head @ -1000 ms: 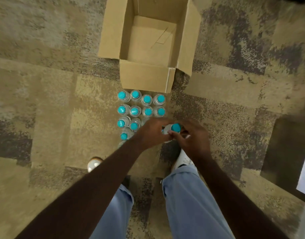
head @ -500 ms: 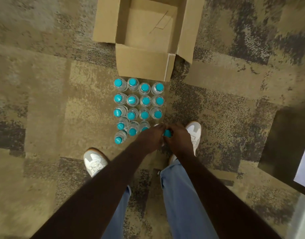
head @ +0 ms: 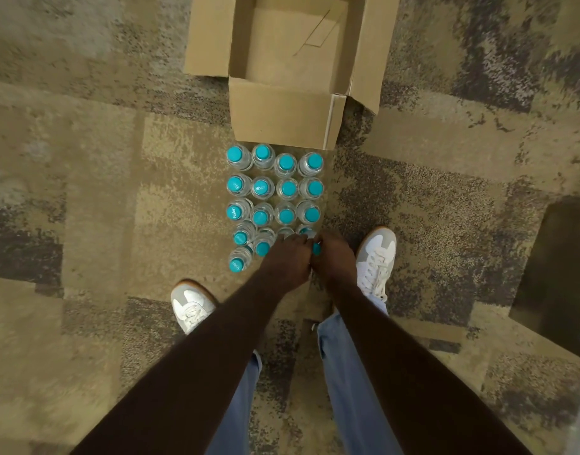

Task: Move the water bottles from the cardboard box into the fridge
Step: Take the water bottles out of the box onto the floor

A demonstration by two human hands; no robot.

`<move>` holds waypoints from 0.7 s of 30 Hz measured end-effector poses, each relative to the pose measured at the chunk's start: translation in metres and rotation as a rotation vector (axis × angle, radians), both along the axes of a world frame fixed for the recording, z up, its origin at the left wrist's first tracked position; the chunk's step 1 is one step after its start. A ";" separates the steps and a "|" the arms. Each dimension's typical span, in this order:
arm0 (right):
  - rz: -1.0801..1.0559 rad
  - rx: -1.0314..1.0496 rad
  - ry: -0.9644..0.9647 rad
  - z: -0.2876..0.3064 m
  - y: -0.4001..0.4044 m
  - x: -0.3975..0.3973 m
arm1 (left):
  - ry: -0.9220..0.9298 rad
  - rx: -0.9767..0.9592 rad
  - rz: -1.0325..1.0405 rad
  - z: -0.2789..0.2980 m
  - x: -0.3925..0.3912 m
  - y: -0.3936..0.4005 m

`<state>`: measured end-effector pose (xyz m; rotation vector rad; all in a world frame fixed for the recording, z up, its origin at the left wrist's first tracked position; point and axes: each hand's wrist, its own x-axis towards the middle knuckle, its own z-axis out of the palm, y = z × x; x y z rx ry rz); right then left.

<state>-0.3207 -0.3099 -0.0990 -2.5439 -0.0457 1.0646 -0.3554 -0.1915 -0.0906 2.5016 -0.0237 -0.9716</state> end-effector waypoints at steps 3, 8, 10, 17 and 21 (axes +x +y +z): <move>0.023 -0.005 -0.025 -0.002 0.006 0.000 | -0.045 -0.039 0.026 0.000 -0.001 0.009; 0.025 -0.051 -0.059 0.002 0.013 0.001 | -0.174 -0.108 -0.004 0.008 0.000 0.025; 0.067 -0.065 -0.050 0.006 0.014 0.003 | -0.228 -0.122 0.001 0.015 0.002 0.030; 0.166 -0.067 -0.055 0.032 0.025 0.011 | -0.244 -0.085 0.084 0.039 0.001 0.058; 0.261 -0.067 -0.105 0.061 0.029 0.020 | -0.209 -0.040 0.125 0.061 -0.001 0.074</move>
